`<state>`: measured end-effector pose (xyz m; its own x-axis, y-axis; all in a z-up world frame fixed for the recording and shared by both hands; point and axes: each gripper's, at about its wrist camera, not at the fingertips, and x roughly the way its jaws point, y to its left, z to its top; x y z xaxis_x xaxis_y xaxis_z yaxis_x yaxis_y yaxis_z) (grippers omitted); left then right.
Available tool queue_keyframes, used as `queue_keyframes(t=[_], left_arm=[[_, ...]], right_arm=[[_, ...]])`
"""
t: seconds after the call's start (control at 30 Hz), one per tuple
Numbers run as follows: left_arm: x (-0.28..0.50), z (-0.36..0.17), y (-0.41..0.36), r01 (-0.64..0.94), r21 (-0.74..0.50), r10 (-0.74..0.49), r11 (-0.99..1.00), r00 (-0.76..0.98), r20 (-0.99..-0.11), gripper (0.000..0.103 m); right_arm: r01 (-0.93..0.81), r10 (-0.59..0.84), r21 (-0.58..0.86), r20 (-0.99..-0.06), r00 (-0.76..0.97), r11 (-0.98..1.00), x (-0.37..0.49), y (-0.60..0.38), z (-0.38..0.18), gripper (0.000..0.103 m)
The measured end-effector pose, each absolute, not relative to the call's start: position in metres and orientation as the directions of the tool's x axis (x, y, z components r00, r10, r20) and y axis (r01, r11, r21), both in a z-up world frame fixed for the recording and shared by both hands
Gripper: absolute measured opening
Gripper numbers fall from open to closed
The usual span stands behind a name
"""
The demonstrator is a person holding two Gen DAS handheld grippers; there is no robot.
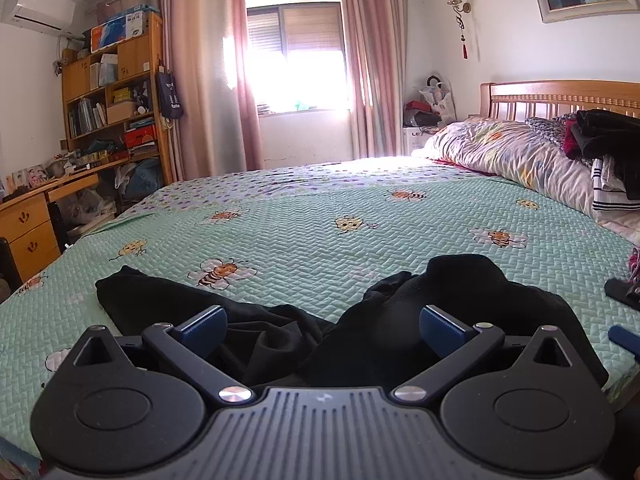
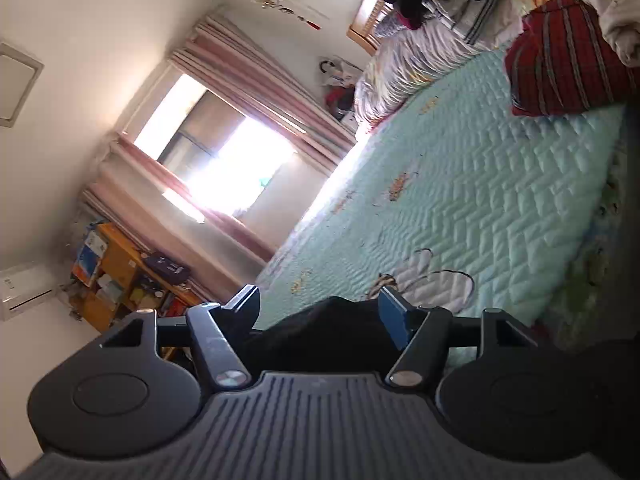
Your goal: Fold clothes
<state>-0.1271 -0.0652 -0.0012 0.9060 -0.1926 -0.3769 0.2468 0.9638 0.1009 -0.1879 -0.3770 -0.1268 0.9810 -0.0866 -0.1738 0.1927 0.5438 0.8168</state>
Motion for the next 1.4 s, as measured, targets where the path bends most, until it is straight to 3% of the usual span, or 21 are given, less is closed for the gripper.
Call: queue_keyframes(t=[0.07, 0.2, 0.33, 0.97, 1.23, 1.4], left_arm=[[-0.126, -0.002, -0.062, 0.235, 0.091, -0.185, 0.968, 0.907, -0.378, 0.102], [-0.127, -0.006, -0.059, 0.228, 0.083, -0.18, 0.97, 0.906, -0.382, 0.102], [-0.128, -0.006, -0.06, 0.228, 0.088, -0.178, 0.97, 0.905, -0.386, 0.102], [-0.126, -0.012, -0.061, 0.216, 0.083, -0.165, 0.973, 0.899, -0.405, 0.102], [-0.126, -0.016, -0.061, 0.233, 0.067, -0.184, 0.97, 0.89, -0.417, 0.102], [-0.126, -0.024, -0.069, 0.275, 0.074, -0.216, 0.959, 0.872, -0.44, 0.102]], right_arm=[[0.184, 0.001, 0.821, -0.219, 0.976, 0.541, -0.177, -0.376, -0.134, 0.069], [0.006, 0.287, 0.835, -0.196, 0.938, 0.55, -0.157, -0.348, -0.135, 0.069], [-0.068, 0.355, 0.761, -0.22, 0.909, 0.646, -0.144, -0.316, -0.127, 0.069], [-0.034, 0.289, 0.774, -0.195, 0.937, 0.632, -0.143, -0.333, -0.128, 0.069], [-0.015, 0.157, 0.762, -0.114, 0.981, 0.647, -0.162, -0.344, -0.12, 0.069], [0.059, 0.058, 0.773, -0.123, 0.991, 0.631, -0.167, -0.357, -0.125, 0.069]])
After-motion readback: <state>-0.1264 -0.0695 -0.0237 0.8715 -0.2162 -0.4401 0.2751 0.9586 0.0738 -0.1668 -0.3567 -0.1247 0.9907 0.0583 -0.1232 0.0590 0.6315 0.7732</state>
